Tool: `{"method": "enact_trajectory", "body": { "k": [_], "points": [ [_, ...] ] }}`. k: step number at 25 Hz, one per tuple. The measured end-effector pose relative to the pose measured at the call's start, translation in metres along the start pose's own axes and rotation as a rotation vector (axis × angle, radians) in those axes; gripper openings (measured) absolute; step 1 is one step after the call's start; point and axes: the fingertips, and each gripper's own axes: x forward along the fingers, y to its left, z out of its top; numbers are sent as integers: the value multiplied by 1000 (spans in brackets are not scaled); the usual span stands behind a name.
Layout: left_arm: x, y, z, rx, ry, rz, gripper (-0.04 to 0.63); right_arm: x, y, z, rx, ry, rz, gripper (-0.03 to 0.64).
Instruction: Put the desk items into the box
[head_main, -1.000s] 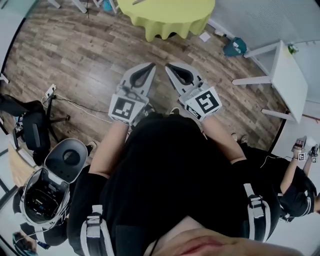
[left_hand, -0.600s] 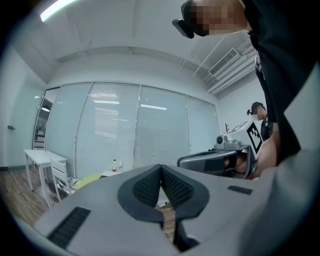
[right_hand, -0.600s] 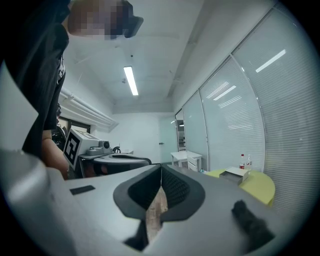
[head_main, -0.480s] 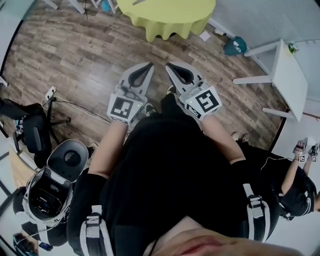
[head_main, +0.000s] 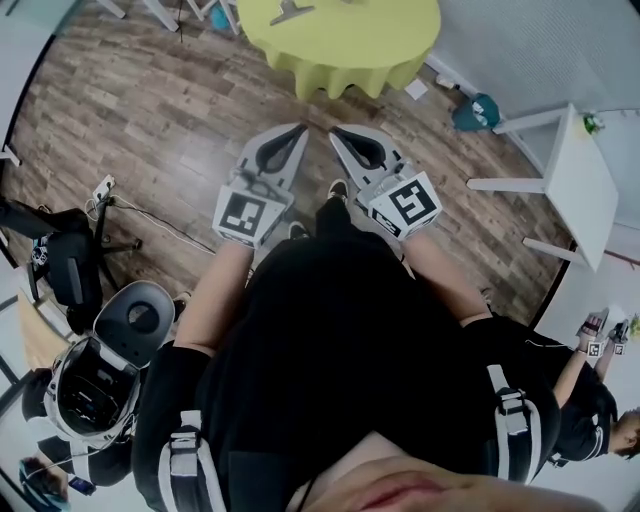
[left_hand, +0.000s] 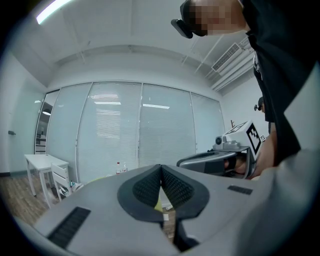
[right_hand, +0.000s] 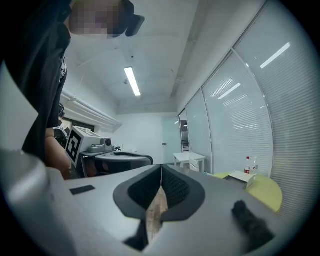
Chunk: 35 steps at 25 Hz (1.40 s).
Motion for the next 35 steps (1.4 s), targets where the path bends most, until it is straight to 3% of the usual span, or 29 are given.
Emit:
{"method": "enact_trajectory", "body": {
  "k": [18, 27, 35],
  "points": [
    [116, 42, 7, -25, 22, 105, 12, 30, -122, 4, 16, -3, 112, 17],
    [144, 54, 2, -30, 37, 140, 12, 40, -157, 2, 25, 3, 139, 17],
    [157, 93, -1, -39, 32, 147, 12, 76, -173, 1, 19, 13, 147, 17]
  ]
}}
